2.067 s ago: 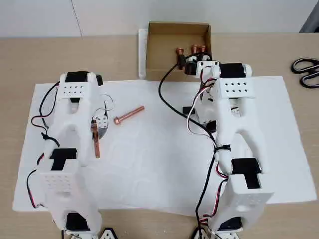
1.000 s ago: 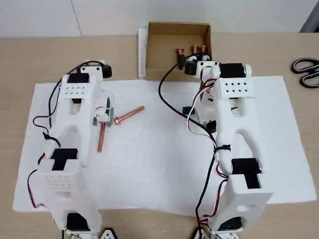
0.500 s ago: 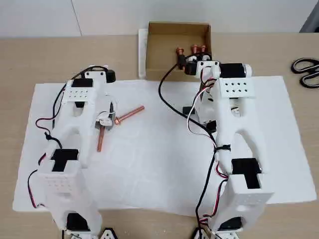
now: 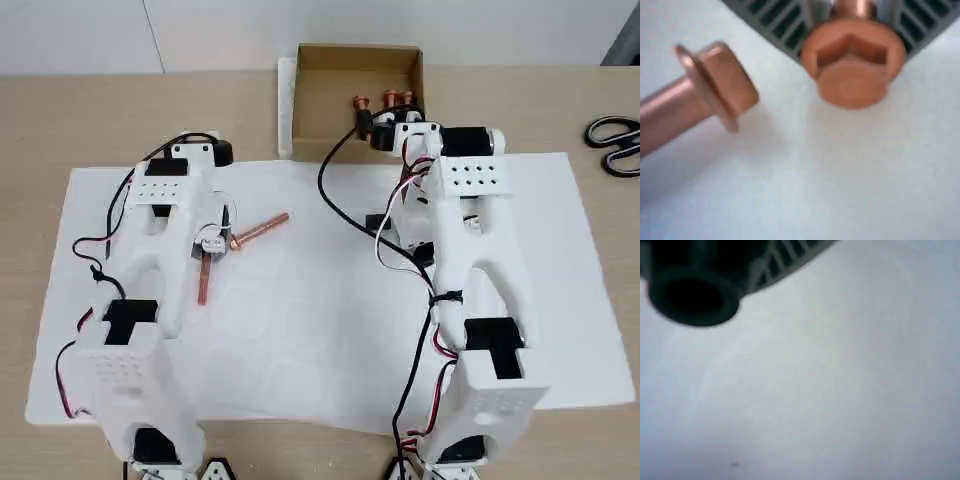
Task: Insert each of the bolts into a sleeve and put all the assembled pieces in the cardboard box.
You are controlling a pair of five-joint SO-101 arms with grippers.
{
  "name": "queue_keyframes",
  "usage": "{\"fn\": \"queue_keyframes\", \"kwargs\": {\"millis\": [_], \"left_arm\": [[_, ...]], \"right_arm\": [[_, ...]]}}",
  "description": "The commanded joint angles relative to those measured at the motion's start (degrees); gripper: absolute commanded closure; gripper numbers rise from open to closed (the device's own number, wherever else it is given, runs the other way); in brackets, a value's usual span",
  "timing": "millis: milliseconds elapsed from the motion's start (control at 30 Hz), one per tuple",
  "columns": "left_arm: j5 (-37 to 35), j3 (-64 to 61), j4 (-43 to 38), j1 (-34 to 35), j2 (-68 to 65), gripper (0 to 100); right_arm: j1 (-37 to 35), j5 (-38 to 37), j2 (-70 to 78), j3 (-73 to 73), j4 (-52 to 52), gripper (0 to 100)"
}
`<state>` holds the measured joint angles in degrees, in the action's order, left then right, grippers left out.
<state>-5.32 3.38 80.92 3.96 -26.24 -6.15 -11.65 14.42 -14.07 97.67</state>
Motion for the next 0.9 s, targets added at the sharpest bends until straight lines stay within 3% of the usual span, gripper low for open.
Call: {"fn": "queue_keyframes", "kwargs": {"millis": [0,267,567,867], "left_arm": [[-0.3,1.7,0.6,0.3,0.9,99],[-0.2,1.8,2.3,0.3,3.9,99],[-0.1,1.8,8.0,-5.5,20.7,99],[-0.5,1.5,8.6,-5.1,36.4,99]], "right_arm": [[0.1,0.8,-4.1,-0.2,1.2,99.5],[0.0,0.8,-4.1,-0.2,1.1,99.5],[0.0,0.8,-4.1,-0.2,1.1,99.5],[0.0,0.8,-13.2,-0.3,1.0,99.5]]}}
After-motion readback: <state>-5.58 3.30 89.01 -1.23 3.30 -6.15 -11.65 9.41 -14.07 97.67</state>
